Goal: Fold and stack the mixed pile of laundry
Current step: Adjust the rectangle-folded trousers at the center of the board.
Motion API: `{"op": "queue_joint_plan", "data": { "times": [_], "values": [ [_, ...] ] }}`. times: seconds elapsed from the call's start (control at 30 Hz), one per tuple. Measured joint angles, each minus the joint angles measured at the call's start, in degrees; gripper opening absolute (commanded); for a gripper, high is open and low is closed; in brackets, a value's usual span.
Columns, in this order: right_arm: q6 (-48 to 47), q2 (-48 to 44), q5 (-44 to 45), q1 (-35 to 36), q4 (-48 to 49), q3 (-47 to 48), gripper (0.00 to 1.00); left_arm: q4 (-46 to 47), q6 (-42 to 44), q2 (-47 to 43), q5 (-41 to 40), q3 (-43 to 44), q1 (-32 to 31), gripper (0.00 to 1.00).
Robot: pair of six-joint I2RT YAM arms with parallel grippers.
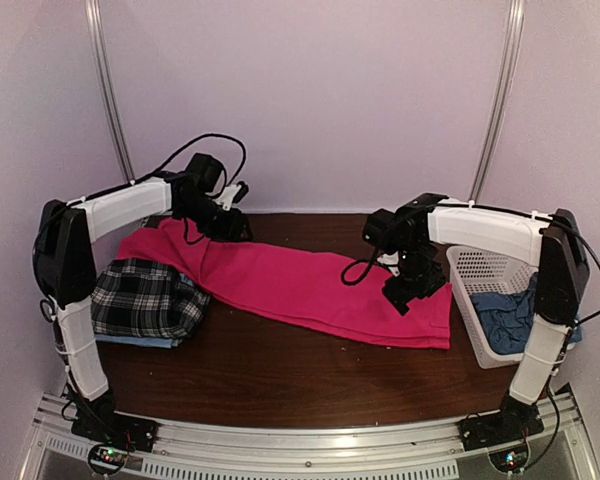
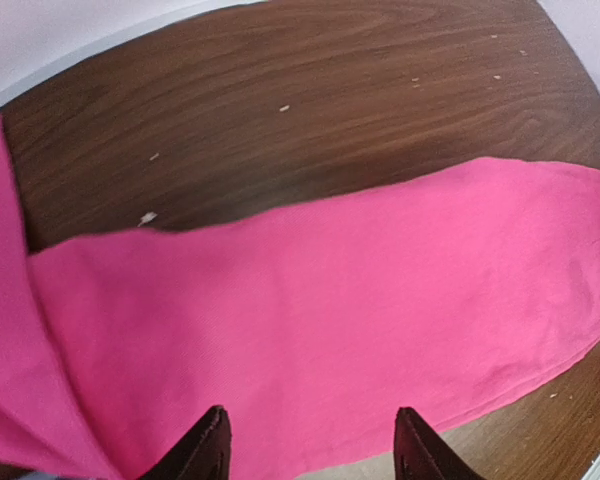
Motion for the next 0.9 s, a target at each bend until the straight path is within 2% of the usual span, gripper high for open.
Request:
{"op": "queue_joint_plan", "data": {
  "times": [0.1, 0.2, 0.27, 0.33, 0.47, 0.57, 0.73, 0.8, 0.9],
  "values": [
    [1.22, -1.64, -2.99, -3.61, 2.21, 0.31, 0.77, 2.69, 0.04, 6.27, 2.05, 5.2, -3.28, 0.51],
    [2.6, -3.06, -5.62, -6.47, 4.37, 0.72, 0.75, 3.26, -0.2, 12.24, 2.03, 6.21, -4.68, 0.47],
    [3.52, -3.39, -7.15, -8.0, 5.79, 1.09, 0.74, 2.62, -0.81, 16.02, 0.7, 5.88, -4.63, 0.41],
    [4.39, -3.41, -8.46, -8.74, 7.04, 1.36, 0.74, 1.44, -1.77, 19.21, -0.66, 5.79, -3.85, 0.37],
    [6.71, -3.48, -11.93, -10.1, 9.38, 1.18, 0.7, 1.11, -4.0, 20.2, -1.97, 6.43, 0.09, 0.3],
    [8.57, -4.11, -14.1, -11.63, 11.39, -0.42, 0.69, 0.94, -5.51, 20.46, -3.5, 6.95, 4.09, 0.29],
    [11.76, -5.14, -17.33, -14.08, 14.14, -4.0, 0.67, 0.85, -8.22, 20.92, -8.2, 7.82, 10.78, 0.34],
    [12.98, -5.16, -18.88, -14.56, 16.22, -5.51, 0.65, 0.74, -9.16, 21.05, -9.29, 8.22, 13.35, 0.4],
    [14.64, -5.09, -21.9, -14.6, 20.0, -8.48, 0.57, 1.16, -8.96, 21.18, -8.81, 8.63, 15.82, 0.53]
  ]
}}
